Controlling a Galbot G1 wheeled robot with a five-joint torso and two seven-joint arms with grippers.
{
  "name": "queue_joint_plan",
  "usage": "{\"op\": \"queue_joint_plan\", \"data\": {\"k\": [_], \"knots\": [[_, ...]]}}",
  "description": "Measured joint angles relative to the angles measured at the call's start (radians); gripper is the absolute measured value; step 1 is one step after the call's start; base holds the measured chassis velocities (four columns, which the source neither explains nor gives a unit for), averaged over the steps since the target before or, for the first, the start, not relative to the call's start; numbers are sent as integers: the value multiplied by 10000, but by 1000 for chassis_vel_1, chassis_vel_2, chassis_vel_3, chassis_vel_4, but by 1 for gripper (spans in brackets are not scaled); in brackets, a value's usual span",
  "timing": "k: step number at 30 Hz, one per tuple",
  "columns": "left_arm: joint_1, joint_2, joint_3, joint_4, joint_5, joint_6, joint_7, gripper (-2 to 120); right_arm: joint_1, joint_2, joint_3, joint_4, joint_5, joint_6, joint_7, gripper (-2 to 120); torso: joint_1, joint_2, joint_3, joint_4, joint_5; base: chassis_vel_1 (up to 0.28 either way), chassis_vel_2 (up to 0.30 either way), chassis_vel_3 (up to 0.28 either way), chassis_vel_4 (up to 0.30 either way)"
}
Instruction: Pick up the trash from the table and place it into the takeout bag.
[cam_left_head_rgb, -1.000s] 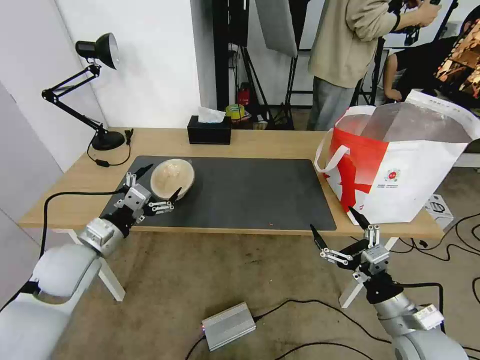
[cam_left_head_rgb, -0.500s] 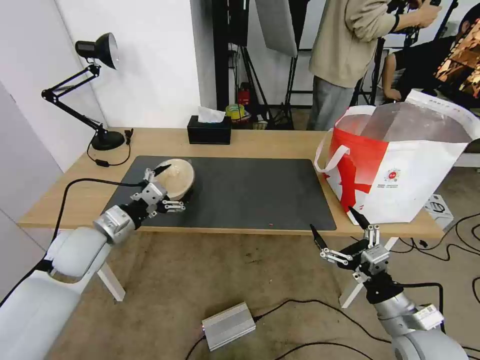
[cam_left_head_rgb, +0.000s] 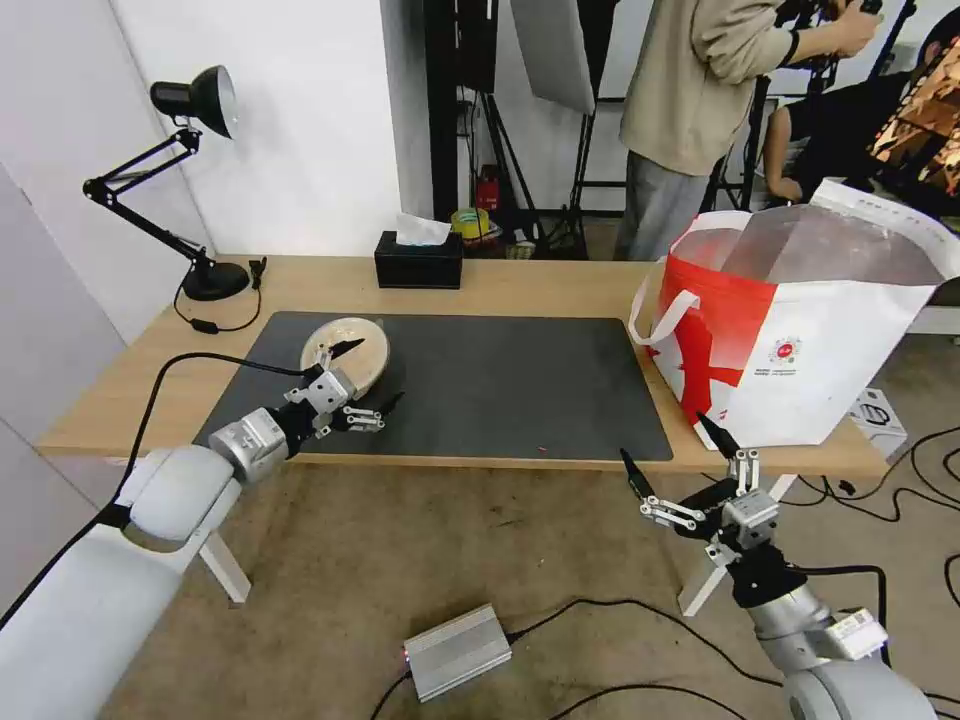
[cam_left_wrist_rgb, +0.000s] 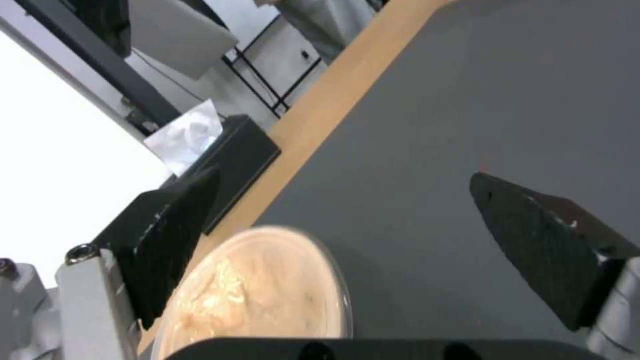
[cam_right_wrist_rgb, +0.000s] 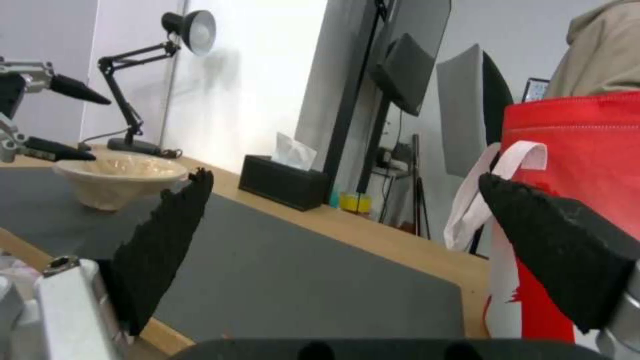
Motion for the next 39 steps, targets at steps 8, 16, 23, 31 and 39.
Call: {"op": "queue_joint_plan", "data": {"k": [8,16,23,31,39], "knots": [[-317,-64,331,332,370,19,82,100,0,0,0,0,0,0,0,100,0,0,0,-1,0,0,0,0,0],[-574,-137,542,575,504,75,87,100,1,0,0,0,0,0,0,100,0,0,0,-1,0,0,0,0,0],[-726,-161,593,756,680,101,134,100,0,0,0,0,0,0,0,100,0,0,0,0,0,0,0,0,0],[-757,-160,591,884,832,109,171,100,0,0,0,0,0,0,0,100,0,0,1,0,0,0,0,0,0],[-806,-173,571,1031,1096,115,245,100,0,0,0,0,0,0,0,100,0,0,0,0,0,0,0,0,0]]}}
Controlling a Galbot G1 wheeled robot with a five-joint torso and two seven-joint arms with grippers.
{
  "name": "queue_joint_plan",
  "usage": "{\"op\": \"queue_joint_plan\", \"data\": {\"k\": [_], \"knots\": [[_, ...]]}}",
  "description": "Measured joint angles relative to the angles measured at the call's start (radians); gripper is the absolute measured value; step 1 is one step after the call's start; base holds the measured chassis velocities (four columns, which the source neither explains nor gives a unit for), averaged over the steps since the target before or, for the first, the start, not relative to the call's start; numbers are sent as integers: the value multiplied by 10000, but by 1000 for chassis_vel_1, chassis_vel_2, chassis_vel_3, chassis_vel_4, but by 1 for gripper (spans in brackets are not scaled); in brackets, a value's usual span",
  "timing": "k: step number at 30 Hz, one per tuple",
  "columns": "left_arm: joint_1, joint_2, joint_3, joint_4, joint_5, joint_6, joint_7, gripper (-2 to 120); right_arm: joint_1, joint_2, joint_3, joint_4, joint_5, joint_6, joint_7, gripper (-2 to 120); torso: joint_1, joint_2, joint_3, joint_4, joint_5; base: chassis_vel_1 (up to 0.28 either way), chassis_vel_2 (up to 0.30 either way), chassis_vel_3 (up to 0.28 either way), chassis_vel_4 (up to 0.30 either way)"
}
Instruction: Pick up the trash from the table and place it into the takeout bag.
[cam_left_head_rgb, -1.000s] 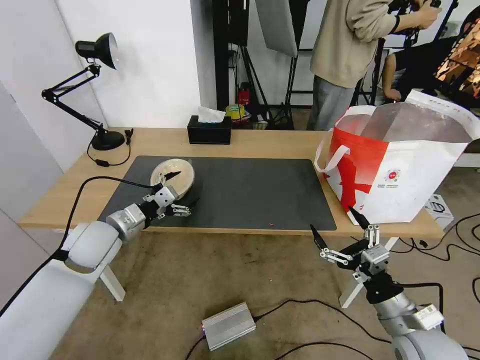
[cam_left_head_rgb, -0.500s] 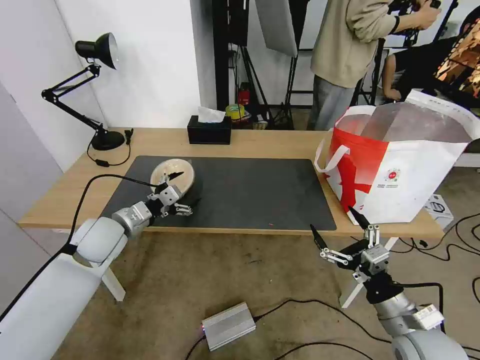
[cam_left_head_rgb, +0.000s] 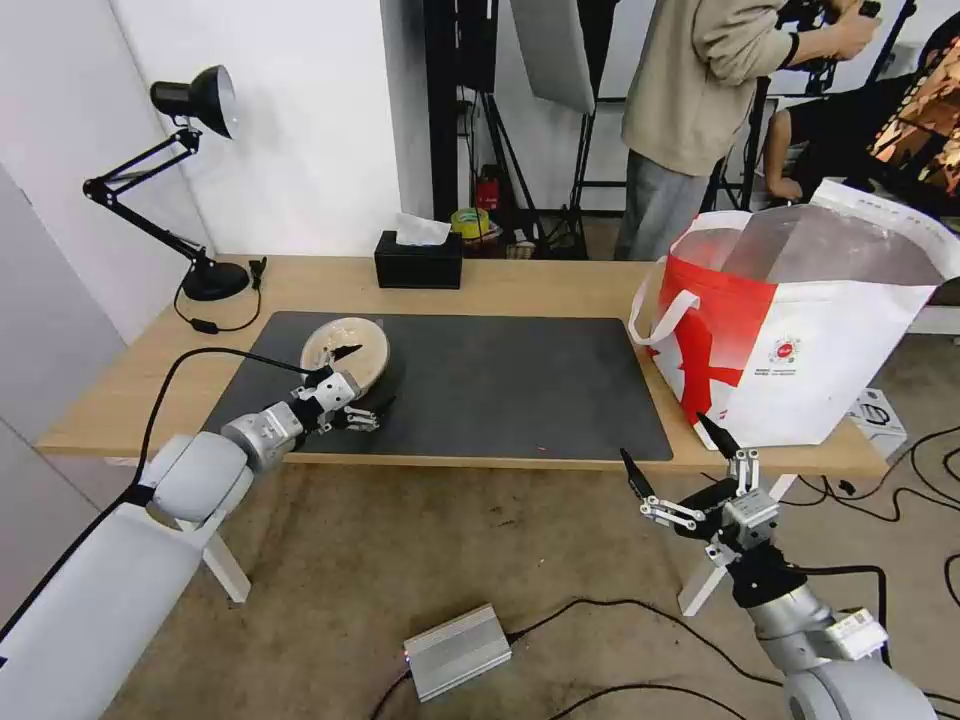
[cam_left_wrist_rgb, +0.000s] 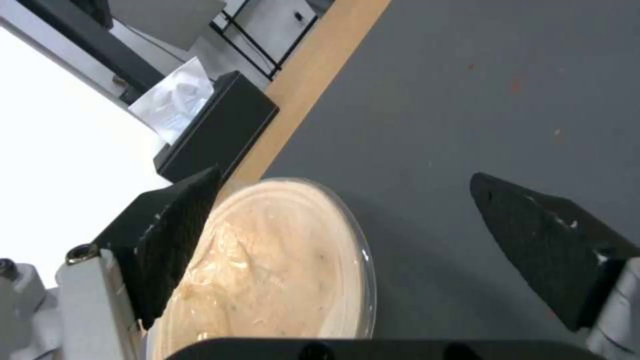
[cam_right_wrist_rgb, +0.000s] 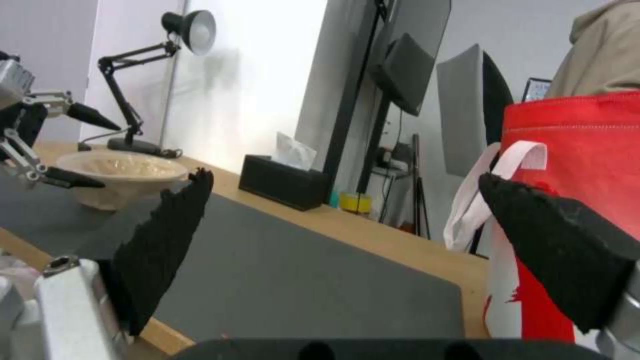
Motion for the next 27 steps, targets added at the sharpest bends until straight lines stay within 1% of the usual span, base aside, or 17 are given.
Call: {"op": "queue_joint_plan", "data": {"k": [17,27], "knots": [[-265,-97,191,378,298,45,69,100,0,0,0,0,0,0,0,100,-2,0,0,0,0,0,0,0,0],[-54,-27,-48,544,515,47,175,100,0,0,0,0,0,0,0,100,-1,0,0,0,0,0,0,0,0]]}}
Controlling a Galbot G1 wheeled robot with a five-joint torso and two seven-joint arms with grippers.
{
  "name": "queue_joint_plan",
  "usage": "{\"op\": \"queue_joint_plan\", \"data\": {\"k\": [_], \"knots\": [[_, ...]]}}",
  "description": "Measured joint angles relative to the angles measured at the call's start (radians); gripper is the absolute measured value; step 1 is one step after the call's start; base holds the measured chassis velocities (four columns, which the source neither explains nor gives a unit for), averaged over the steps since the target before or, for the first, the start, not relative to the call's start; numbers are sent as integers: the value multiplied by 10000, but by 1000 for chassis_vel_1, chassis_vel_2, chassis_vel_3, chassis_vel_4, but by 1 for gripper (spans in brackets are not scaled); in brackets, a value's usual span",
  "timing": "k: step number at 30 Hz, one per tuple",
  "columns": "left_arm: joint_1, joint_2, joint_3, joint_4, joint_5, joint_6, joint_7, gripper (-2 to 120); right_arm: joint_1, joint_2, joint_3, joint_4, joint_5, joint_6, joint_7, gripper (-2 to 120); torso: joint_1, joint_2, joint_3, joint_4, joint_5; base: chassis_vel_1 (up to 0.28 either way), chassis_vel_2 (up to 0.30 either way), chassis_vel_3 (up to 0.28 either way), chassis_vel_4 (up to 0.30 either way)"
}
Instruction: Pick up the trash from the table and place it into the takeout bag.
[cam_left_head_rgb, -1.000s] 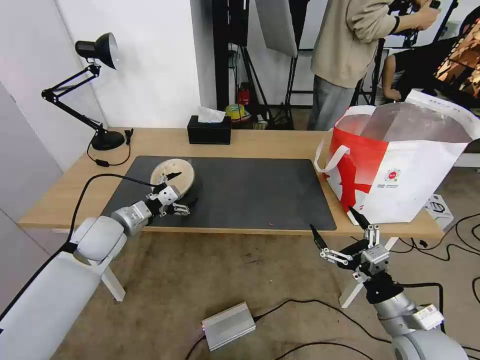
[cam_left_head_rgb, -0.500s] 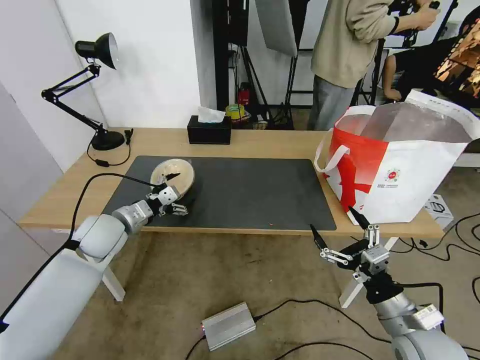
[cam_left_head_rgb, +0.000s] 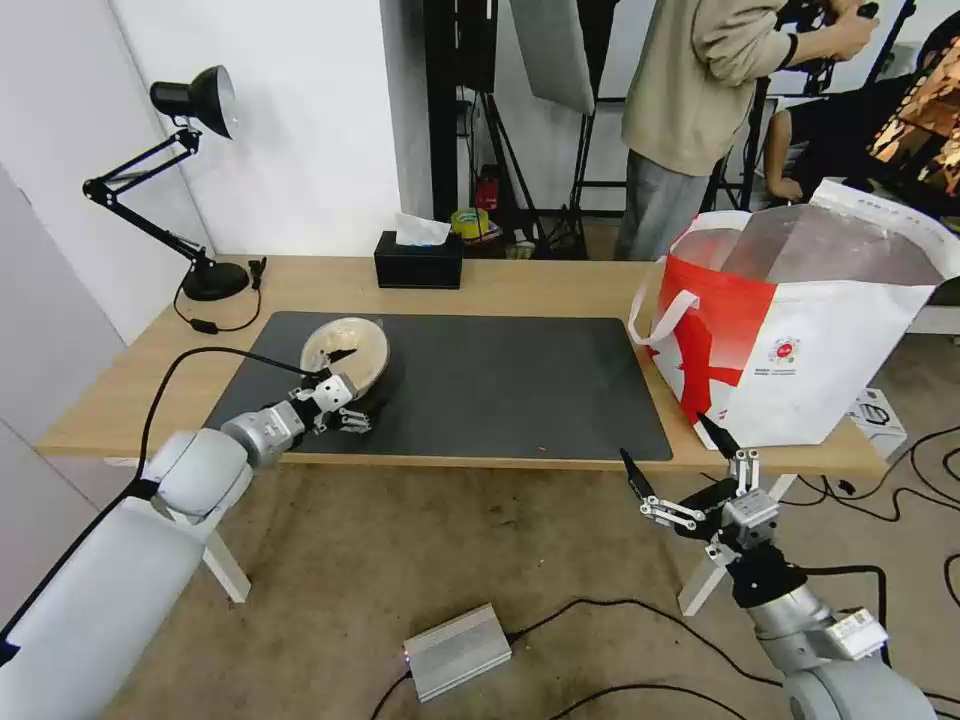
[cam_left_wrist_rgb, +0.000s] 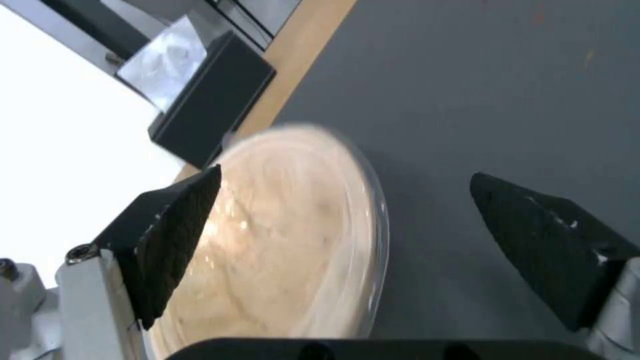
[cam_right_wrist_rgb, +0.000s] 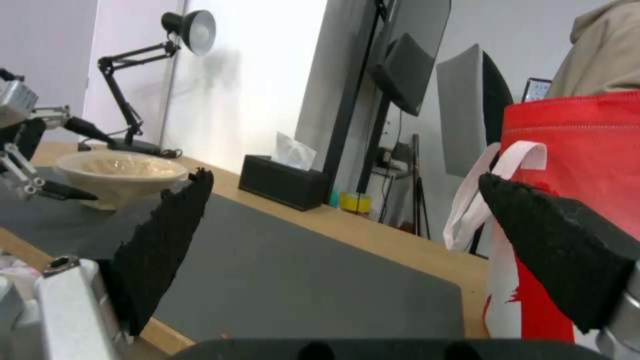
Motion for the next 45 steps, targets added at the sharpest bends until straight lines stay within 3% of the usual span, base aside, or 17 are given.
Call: {"op": "queue_joint_plan", "data": {"k": [45], "knots": [[-580,-20,76,1347,489,-288,6,100,0,0,0,0,0,0,0,100,1,0,0,0,1,0,0,0,0]]}}
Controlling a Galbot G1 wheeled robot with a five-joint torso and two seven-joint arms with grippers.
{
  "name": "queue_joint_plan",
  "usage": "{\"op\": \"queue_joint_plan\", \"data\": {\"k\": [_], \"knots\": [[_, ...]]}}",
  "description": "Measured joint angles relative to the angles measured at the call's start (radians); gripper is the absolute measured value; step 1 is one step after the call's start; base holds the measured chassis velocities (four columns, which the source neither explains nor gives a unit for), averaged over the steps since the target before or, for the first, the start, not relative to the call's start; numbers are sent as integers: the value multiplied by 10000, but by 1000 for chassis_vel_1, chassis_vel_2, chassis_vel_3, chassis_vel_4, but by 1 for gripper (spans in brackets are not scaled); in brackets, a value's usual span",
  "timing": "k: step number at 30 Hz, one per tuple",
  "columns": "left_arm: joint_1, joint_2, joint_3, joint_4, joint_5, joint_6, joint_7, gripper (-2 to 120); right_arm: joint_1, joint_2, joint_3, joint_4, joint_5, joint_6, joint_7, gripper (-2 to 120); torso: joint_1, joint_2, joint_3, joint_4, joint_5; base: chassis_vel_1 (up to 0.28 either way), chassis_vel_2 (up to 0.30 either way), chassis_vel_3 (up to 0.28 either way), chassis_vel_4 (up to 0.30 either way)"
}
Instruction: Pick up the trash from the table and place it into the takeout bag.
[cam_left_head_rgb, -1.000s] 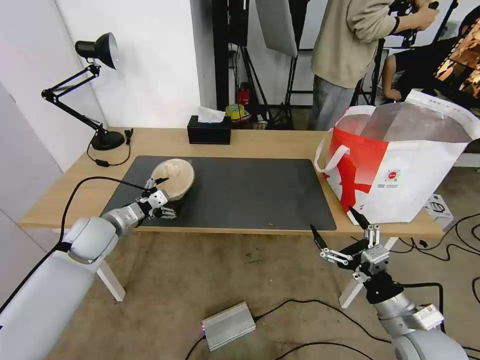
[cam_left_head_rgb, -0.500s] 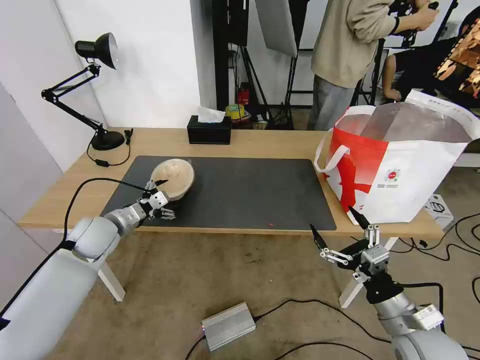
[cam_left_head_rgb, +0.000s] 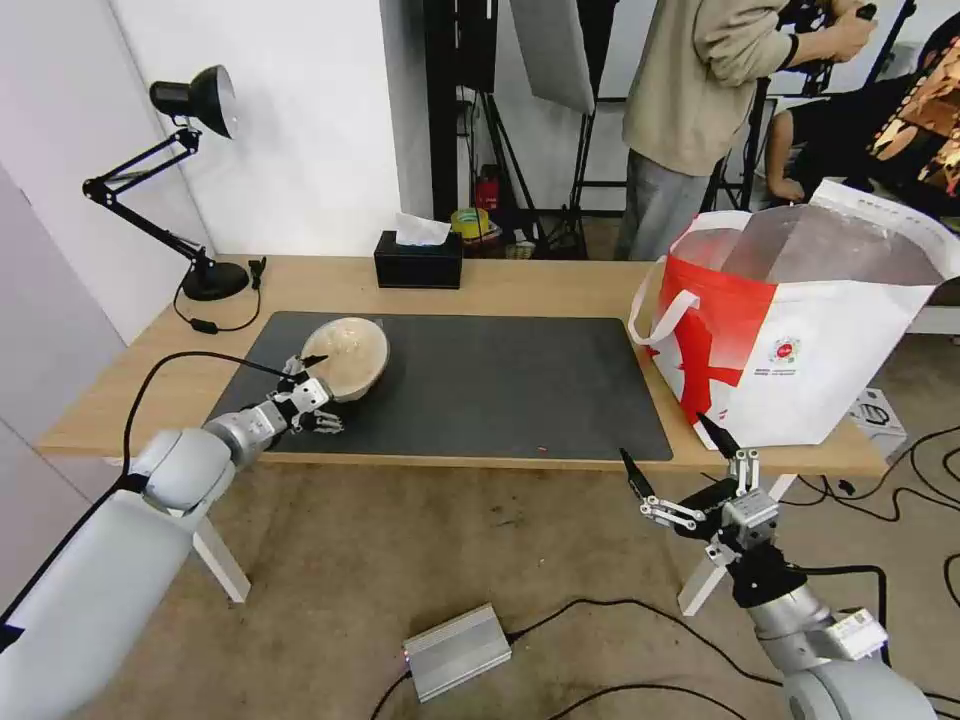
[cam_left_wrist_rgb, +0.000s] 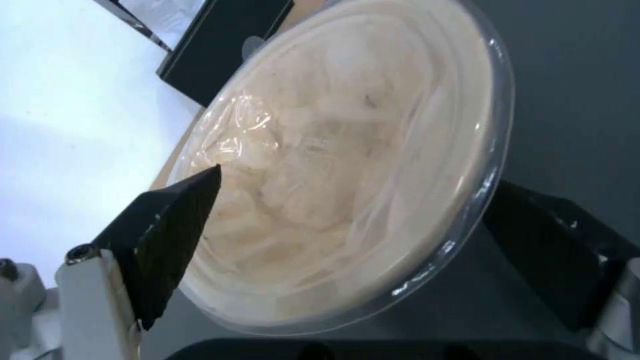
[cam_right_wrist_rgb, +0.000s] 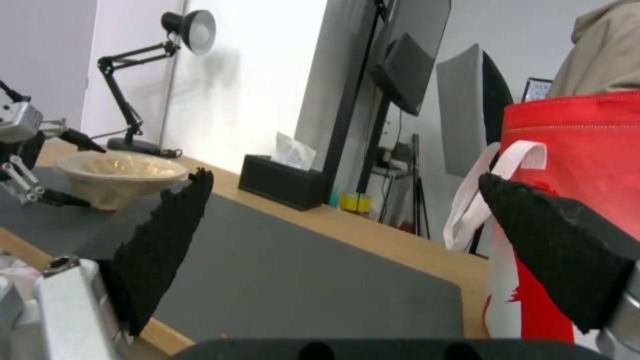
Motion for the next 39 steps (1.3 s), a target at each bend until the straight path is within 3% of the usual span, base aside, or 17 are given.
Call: {"op": "queue_joint_plan", "data": {"k": [17,21,25,27,29,31,39], "knots": [[-536,-258,397,430,294,-48,-75,99,0,0,0,0,0,0,0,100,0,0,0,-1,0,0,0,0,0],[-606,-285,442,511,338,-70,-88,88,0,0,0,0,0,0,0,100,0,0,0,-1,0,0,0,0,0],[-667,-299,499,560,360,-79,-90,69,0,1,0,0,0,0,0,100,0,0,0,-1,0,0,0,0,0],[-672,-301,506,561,360,-80,-90,67,0,0,0,0,0,0,0,100,0,0,0,-1,0,0,0,0,0],[-685,-301,529,561,360,-82,-91,56,0,0,0,0,1,0,0,100,0,0,0,0,0,0,0,0,0],[-690,-299,533,561,360,-82,-91,54,0,0,0,0,0,0,0,100,0,0,0,0,0,0,0,0,0],[-697,-246,547,522,353,-83,-90,19,0,0,0,0,0,0,0,100,0,0,0,0,0,0,0,0,0]]}}
